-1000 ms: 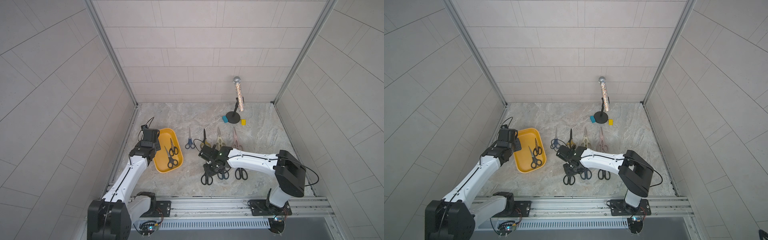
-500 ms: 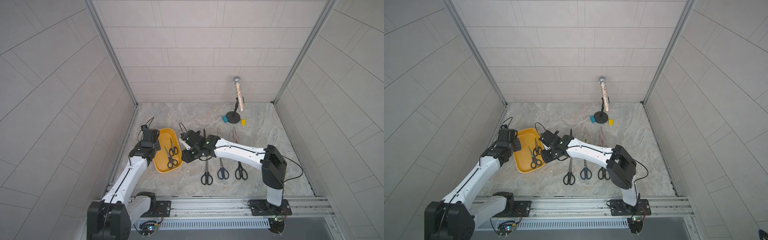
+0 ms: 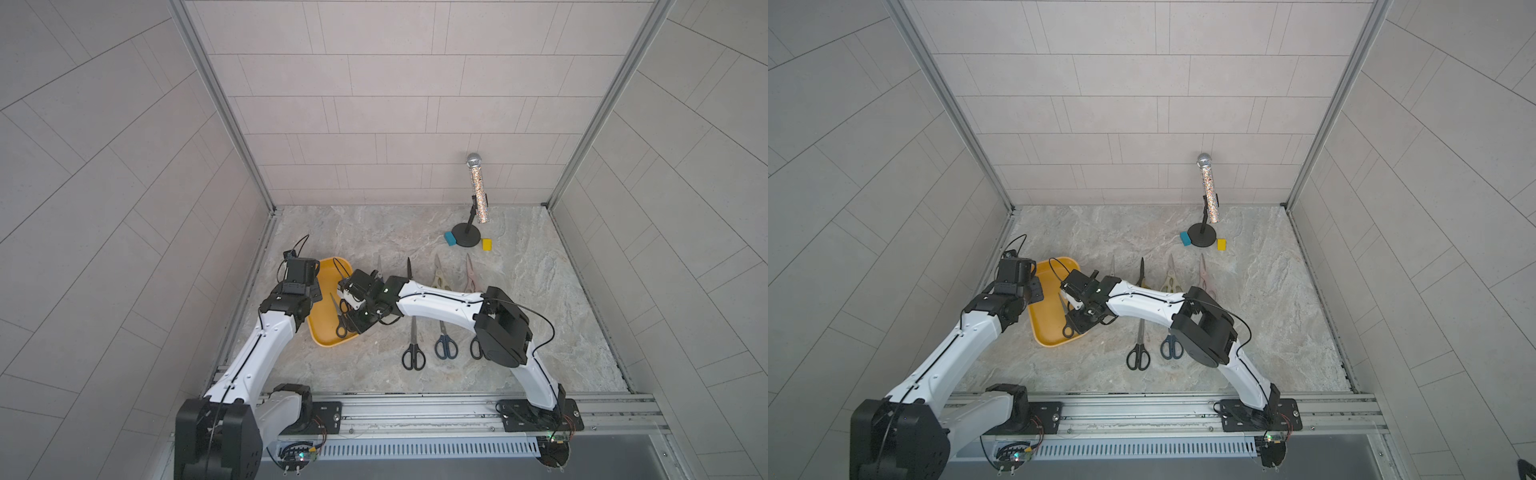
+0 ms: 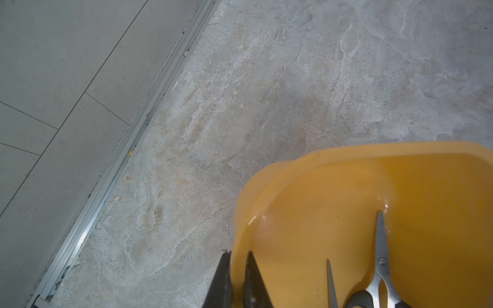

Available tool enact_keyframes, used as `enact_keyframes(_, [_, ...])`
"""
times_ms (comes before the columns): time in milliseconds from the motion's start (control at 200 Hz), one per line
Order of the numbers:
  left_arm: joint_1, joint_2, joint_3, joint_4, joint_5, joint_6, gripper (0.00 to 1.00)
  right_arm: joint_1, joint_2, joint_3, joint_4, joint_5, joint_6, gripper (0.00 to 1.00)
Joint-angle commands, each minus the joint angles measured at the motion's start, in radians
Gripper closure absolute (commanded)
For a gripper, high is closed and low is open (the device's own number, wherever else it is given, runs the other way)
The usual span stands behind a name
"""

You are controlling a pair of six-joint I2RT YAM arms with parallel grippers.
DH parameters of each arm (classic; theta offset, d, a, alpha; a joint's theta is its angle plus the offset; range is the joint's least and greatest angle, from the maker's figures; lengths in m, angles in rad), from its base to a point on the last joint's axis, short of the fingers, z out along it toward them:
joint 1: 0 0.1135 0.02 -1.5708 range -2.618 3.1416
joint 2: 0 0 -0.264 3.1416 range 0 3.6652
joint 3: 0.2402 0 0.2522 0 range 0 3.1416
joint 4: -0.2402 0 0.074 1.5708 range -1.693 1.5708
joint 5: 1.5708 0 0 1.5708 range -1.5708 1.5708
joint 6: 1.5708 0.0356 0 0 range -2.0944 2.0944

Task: Take the scissors out of the storage box
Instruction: Pick up the scissors from the storage box.

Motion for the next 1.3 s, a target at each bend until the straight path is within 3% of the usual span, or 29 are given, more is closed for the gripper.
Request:
enact_keyframes(0, [-0.015,0.001,0.001,-0.002,-0.001,0.02,1.0,0.003,0.062,0.078,-0.086,0.094,-0.071,0.71])
enact_keyframes(220, [-0.031,-0.005,0.003,-0.003,-0.004,0.022,1.0,0.01,0.144,0.199,-0.217,0.212,-0.188,0.75])
enact_keyframes(580, [-0.042,0.004,0.007,-0.006,-0.007,0.022,1.0,0.017,0.196,0.209,-0.275,0.255,-0.288,0.76])
enact_keyframes(865, [-0.048,0.019,0.007,-0.014,-0.015,0.022,1.0,0.013,0.201,0.13,-0.078,0.162,-0.199,0.77])
enact_keyframes(1081, [-0.048,0.029,0.01,-0.023,-0.022,0.023,1.0,-0.019,0.154,-0.034,0.16,0.125,-0.076,0.77])
enact_keyframes(1296, [-0.046,0.035,0.01,-0.022,-0.019,0.023,1.0,-0.025,0.153,-0.081,0.233,0.126,-0.052,0.93])
